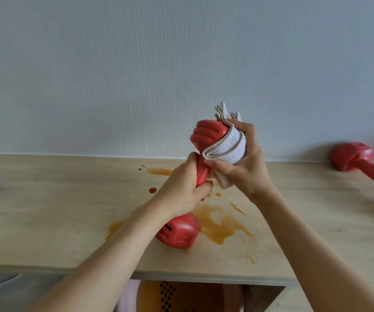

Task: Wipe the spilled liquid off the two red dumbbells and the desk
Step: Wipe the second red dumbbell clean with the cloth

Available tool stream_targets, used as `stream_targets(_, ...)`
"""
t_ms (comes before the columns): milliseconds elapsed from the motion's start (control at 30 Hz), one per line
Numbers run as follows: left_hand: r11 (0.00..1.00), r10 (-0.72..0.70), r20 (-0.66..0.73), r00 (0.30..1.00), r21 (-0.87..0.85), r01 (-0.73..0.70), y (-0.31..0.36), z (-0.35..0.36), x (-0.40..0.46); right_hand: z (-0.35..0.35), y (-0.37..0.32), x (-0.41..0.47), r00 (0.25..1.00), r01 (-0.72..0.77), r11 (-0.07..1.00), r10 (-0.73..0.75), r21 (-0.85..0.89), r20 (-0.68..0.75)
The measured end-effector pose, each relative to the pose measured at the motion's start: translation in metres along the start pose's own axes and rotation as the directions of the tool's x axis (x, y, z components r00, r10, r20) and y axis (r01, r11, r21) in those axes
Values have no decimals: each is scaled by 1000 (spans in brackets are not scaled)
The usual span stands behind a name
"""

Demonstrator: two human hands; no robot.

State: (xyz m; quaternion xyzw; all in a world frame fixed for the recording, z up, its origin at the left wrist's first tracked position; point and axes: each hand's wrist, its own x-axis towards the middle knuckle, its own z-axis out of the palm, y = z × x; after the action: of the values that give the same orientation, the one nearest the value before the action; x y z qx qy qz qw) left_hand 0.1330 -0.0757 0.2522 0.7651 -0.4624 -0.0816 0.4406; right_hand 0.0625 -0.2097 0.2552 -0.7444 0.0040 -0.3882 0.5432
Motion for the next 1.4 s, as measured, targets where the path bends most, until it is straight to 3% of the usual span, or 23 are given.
stream_targets(167,999,-18,-33,999,42,19,-6,3,7,26,-20,6,973,-155,932,87,-327,-214)
stream_targets(267,1000,7,-22,1000,13,-6,-6,5,7,30,-25,5,965,-168,912,74,-373,-253)
stream_targets(333,999,16,-31,999,-27,-17,-6,6,5,21,-21,5,982,-99,940,39,-327,-186)
stream_targets(467,996,14,3,1000,-86,-14,-4,6,2,-3,-4,3,999,-39,999,38,35,19)
stream_targets(567,993,-14,25,1000,-117,17,-4,5,3,-5,-2,3,995,-95,994,93,57,40)
stream_targets(733,996,-42,18,999,-79,43,-5,5,8,26,-25,7,967,-198,928,133,-315,-216)
stream_targets(833,995,-12,36,999,-103,16,-4,8,8,28,-25,7,954,-228,908,135,-352,-269)
stream_targets(900,988,-9,23,1000,-153,13,-4,9,7,19,-22,5,976,-149,948,95,-280,-198)
stream_targets(967,982,-15,43,999,-187,23,-2,9,5,4,-9,2,990,-112,993,110,-21,-93)
stream_targets(1033,974,-19,97,995,-221,40,0,8,3,-6,3,-1,991,-137,962,133,235,31)
stream_targets(1133,961,-26,138,990,-268,63,-1,5,2,-6,2,0,987,-164,956,158,244,41)
stream_targets(1200,978,-48,107,993,-195,69,-2,1,4,0,-3,1,982,-169,975,179,144,-55)
stream_targets(1267,996,-79,11,997,31,79,1,-2,3,8,-8,2,971,-176,984,172,-12,-166)
stream_targets(1400,945,-25,-139,990,321,69,7,11,-10,22,-18,2,945,-212,937,125,-276,-303)
